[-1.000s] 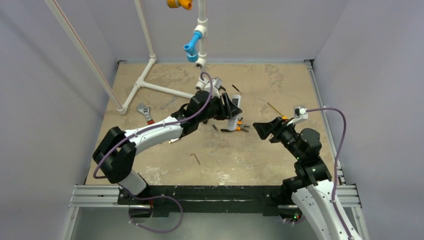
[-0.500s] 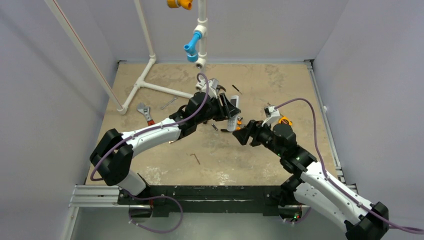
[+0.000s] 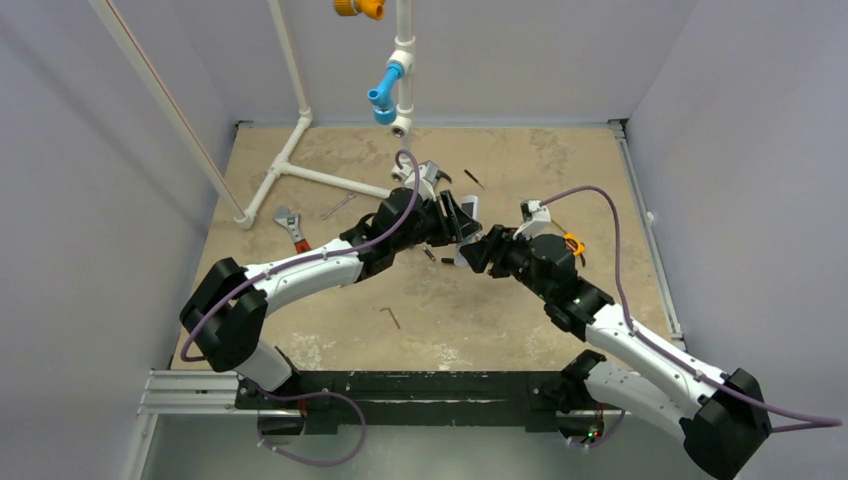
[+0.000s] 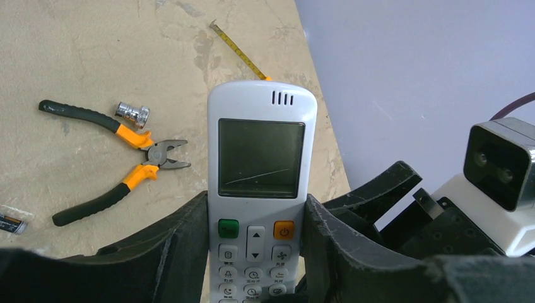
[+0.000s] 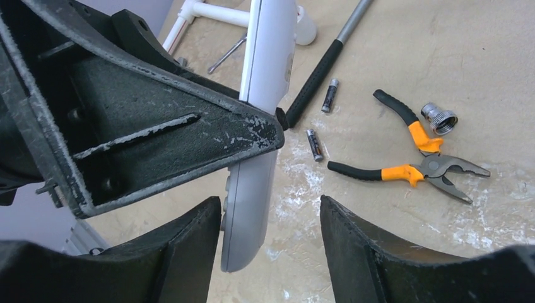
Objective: Load the batteries into the remote control
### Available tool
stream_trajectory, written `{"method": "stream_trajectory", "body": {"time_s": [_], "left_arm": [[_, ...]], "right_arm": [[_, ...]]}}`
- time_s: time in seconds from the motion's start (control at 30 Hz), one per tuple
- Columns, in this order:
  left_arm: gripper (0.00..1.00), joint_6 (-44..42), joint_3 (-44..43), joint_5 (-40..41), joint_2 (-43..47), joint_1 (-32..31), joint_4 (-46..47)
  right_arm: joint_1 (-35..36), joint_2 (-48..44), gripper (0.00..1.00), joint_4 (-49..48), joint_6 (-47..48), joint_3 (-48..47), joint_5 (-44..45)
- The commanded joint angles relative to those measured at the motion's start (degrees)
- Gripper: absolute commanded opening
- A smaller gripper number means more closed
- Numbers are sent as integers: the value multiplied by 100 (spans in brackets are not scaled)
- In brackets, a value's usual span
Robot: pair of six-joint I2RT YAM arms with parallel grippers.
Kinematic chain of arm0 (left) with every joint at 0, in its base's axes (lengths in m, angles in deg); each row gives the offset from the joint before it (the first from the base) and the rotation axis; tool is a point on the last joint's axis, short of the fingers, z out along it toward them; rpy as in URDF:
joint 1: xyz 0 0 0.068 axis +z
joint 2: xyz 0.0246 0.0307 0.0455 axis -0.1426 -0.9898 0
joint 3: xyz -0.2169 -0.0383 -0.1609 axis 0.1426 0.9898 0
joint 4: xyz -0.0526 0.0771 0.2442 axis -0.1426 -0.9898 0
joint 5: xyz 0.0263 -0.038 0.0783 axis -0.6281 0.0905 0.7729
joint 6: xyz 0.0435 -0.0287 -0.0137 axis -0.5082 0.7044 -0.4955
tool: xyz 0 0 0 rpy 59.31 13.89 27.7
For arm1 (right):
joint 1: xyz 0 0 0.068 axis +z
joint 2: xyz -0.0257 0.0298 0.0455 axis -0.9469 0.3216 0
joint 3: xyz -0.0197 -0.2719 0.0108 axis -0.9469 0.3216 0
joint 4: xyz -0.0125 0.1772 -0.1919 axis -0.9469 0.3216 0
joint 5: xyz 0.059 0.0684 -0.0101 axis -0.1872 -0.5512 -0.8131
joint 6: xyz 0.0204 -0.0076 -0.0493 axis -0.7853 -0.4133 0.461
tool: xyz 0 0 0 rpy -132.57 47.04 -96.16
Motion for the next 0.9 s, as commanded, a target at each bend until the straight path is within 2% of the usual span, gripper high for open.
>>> {"method": "stream_trajectory", "body": {"time_s": [0.0,0.4,0.53,0.77,0.8,0.87], "left_arm": [[0,102,-34,32,153,-29,261],[0,277,-44,-281,121,-35,424],[0,307,-47,-328,132,-28,454],[0,331,-7,-378,153,-28,415],[4,338,-22,-380,145,-36,397],[23,335,-26,-390,149,-20,356]], "right_arm": [[34,148,56,-439,-104,-251,-42],[47,582,46,-549,123,-243,-167],[46,662,34,-635,205,-250,-175],[65,479,0,-634,767,-232,-339],[77,445,0,-589,880,-240,-349],[91,405,0,-423,1094,-282,-320]]}}
